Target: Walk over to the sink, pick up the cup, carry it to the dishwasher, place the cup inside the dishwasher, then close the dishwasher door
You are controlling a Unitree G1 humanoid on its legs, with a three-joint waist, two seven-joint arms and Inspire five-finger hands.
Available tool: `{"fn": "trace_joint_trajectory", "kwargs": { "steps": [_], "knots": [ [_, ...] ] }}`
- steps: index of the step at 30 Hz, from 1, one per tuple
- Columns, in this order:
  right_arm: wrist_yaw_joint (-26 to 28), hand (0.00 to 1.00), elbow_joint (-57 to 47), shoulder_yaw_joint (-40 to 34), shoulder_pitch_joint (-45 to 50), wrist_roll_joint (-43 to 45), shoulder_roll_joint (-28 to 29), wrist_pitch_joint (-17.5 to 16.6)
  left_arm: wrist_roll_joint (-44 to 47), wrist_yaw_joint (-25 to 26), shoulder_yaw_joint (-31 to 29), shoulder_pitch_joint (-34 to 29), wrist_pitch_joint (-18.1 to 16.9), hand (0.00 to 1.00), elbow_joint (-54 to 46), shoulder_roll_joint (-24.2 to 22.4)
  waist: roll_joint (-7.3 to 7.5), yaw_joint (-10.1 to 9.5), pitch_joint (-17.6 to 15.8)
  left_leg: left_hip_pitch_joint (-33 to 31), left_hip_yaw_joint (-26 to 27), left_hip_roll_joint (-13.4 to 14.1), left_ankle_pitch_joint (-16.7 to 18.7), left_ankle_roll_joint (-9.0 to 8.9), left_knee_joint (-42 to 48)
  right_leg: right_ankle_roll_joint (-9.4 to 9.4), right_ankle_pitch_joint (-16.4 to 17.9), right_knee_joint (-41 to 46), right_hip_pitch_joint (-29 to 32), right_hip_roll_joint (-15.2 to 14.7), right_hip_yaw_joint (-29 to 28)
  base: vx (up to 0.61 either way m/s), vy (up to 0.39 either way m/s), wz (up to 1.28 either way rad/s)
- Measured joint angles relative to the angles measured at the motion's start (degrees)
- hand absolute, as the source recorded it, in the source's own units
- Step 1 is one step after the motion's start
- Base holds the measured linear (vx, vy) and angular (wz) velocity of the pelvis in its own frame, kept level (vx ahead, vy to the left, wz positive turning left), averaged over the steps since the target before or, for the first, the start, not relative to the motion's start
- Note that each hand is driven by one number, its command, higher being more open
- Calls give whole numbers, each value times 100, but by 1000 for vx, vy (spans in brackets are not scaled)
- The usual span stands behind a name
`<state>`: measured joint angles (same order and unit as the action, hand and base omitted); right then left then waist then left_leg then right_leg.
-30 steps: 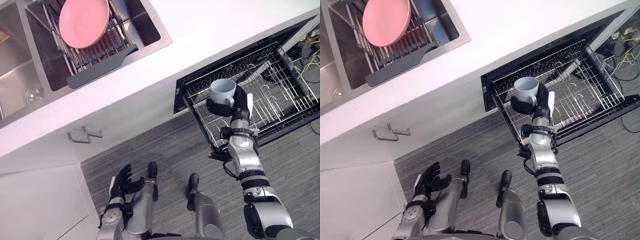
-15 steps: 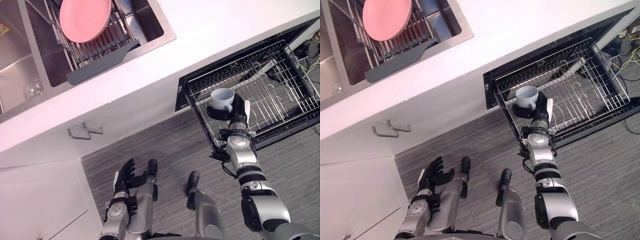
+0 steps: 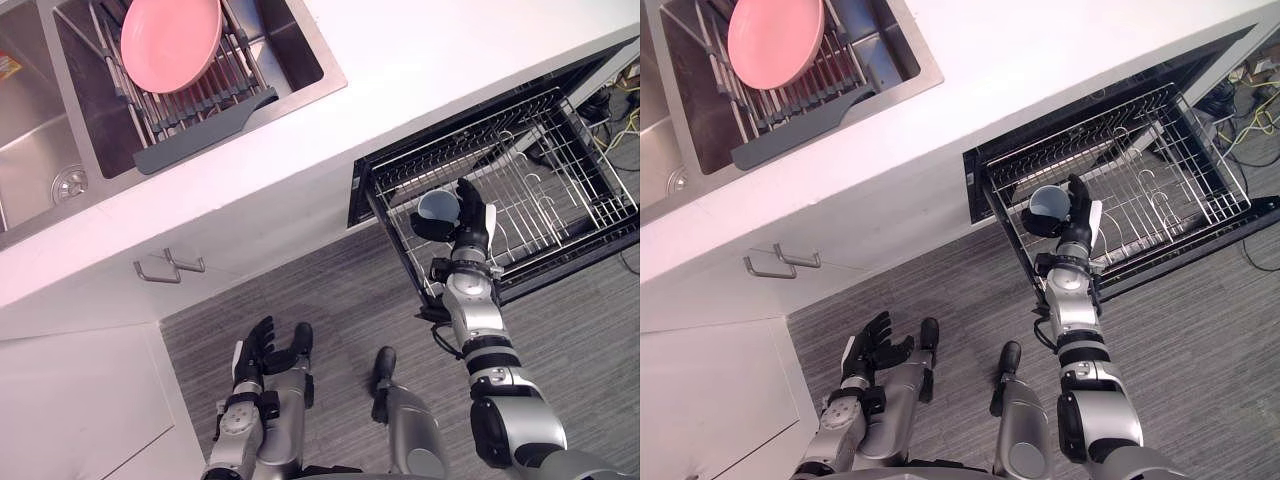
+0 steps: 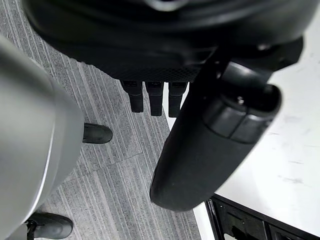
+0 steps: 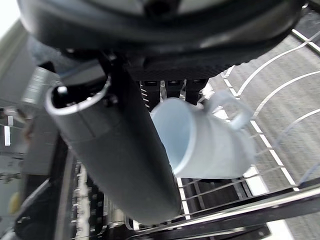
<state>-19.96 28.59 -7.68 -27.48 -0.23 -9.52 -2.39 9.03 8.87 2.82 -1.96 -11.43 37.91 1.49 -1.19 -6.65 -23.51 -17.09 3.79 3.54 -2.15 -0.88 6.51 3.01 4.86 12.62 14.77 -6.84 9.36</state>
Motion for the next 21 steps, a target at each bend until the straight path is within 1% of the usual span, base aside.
{"fn": "trace_joint_trajectory", "kwargs": {
  "steps": [2,3,6,8,10,14,15,17,19,20,21],
  "knots": [
    [-33,90,-366,24,307,-1,130,-2,-1,-4,0,25,19,90,72,29,48,24,16,120,1,-5,-5,-1,-70,0,0,-70,-119,5,5,22,6,0],
    [-41,90,-611,46,584,-10,267,-4,-3,-9,-5,33,43,90,125,64,114,48,49,218,7,-8,-5,-1,-142,1,0,-132,-208,12,7,45,7,0],
    [-43,90,-1007,81,1098,-119,512,-9,-25,-39,-10,38,111,90,196,139,235,106,118,361,9,-9,-4,-2,-246,1,0,-245,-354,27,15,56,1,1],
    [-35,90,-1346,136,1622,-131,684,-18,-134,-58,-21,84,161,90,364,209,332,183,192,482,2,-51,11,-28,-267,11,1,-327,-506,18,35,73,8,3],
    [-28,90,-1564,144,1992,-168,791,-20,-243,-79,-29,85,193,90,467,232,373,241,255,619,-4,-60,12,-30,-334,21,1,-406,-662,3,57,46,0,5],
    [49,90,-2153,217,2877,-234,1009,-32,-448,-178,-129,-15,296,90,752,230,415,285,723,842,0,-77,13,-32,-461,51,3,-532,-882,-15,67,17,-2,1],
    [74,90,-2250,257,2980,-241,1020,-42,-462,-178,-143,-61,303,90,759,232,420,292,796,873,2,-77,12,-32,-484,56,1,-553,-908,-13,63,0,0,0],
    [185,90,-2563,381,3293,-357,1067,-191,-476,-194,-189,-197,320,90,785,245,410,305,1025,1010,0,-76,-6,-44,-564,63,3,-585,-1019,-7,59,0,0,0],
    [260,90,-2750,482,3443,-374,1105,-270,-513,-211,-248,-291,335,90,830,246,414,328,1218,1081,-4,-77,-51,-50,-662,65,1,-605,-1057,-1,67,-13,-8,2],
    [336,90,-2868,548,3535,-374,1131,-372,-581,-225,-250,-294,335,90,930,268,413,333,1291,1184,-14,-81,-79,-44,-728,68,-1,-634,-1152,3,86,-25,-14,5],
    [367,90,-2897,587,3558,-374,1130,-394,-581,-231,-251,-296,337,90,990,279,409,339,1347,1217,-18,-85,-85,-43,-768,79,-8,-660,-1179,9,87,-20,-9,3]
  ]
}}
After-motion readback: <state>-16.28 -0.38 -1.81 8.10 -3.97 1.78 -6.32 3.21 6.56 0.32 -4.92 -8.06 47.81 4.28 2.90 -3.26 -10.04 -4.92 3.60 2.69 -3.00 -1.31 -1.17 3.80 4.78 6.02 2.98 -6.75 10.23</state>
